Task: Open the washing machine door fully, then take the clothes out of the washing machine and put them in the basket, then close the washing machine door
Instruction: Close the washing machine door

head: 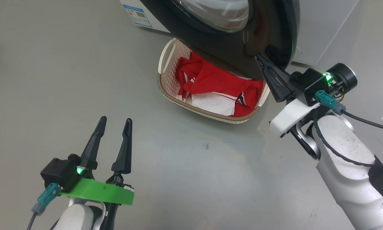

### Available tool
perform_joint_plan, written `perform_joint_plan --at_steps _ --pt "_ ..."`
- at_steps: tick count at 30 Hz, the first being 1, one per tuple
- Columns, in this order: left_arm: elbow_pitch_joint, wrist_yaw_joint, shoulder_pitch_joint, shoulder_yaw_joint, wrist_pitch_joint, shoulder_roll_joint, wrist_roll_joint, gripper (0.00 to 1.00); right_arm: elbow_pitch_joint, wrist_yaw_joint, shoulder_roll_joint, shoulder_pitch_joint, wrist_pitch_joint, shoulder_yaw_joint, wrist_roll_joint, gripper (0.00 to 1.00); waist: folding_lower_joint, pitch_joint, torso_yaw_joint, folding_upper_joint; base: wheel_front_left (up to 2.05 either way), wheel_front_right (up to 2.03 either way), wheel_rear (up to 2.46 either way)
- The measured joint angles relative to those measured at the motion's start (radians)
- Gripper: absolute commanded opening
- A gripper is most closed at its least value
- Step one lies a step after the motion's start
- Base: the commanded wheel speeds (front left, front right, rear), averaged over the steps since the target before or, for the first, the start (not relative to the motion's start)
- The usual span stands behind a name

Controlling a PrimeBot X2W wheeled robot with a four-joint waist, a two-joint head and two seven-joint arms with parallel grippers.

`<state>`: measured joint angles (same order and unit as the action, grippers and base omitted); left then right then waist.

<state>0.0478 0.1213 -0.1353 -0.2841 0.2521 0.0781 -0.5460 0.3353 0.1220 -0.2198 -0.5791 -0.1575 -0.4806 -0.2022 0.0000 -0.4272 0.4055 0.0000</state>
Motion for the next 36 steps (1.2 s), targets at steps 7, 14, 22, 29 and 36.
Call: perform_joint_plan --at_steps 7,14,22,29,36 --pt "-0.003 0.0 -0.016 -0.007 0.0 0.0 0.0 1.0 0.022 0.007 0.0 -0.036 -0.007 0.017 0.0 0.0 0.0 -0.024 -0.012 0.0 0.0 0.0 0.0" --pt "-0.011 0.0 -0.039 -0.009 0.0 -0.001 0.0 1.0 0.043 0.007 -0.018 -0.087 -0.015 0.048 -0.002 0.0 0.0 -0.056 -0.016 0.0 0.0 0.0 0.0" --pt "-0.018 0.0 -0.057 -0.023 0.0 -0.007 -0.003 1.0 0.054 0.007 -0.057 -0.188 -0.005 0.053 0.005 0.0 0.0 -0.096 -0.014 0.0 0.0 0.0 0.0" --pt "-0.021 0.0 -0.088 -0.044 0.0 -0.02 -0.026 1.0 0.063 0.007 -0.099 -0.271 0.012 0.086 0.017 0.0 0.0 -0.14 -0.002 0.0 0.0 0.0 0.0" --pt "-0.022 0.0 -0.107 -0.048 0.0 -0.029 -0.035 1.0 0.081 0.007 -0.132 -0.347 0.026 0.112 0.022 0.0 0.0 -0.181 0.019 0.0 0.0 0.0 0.0"
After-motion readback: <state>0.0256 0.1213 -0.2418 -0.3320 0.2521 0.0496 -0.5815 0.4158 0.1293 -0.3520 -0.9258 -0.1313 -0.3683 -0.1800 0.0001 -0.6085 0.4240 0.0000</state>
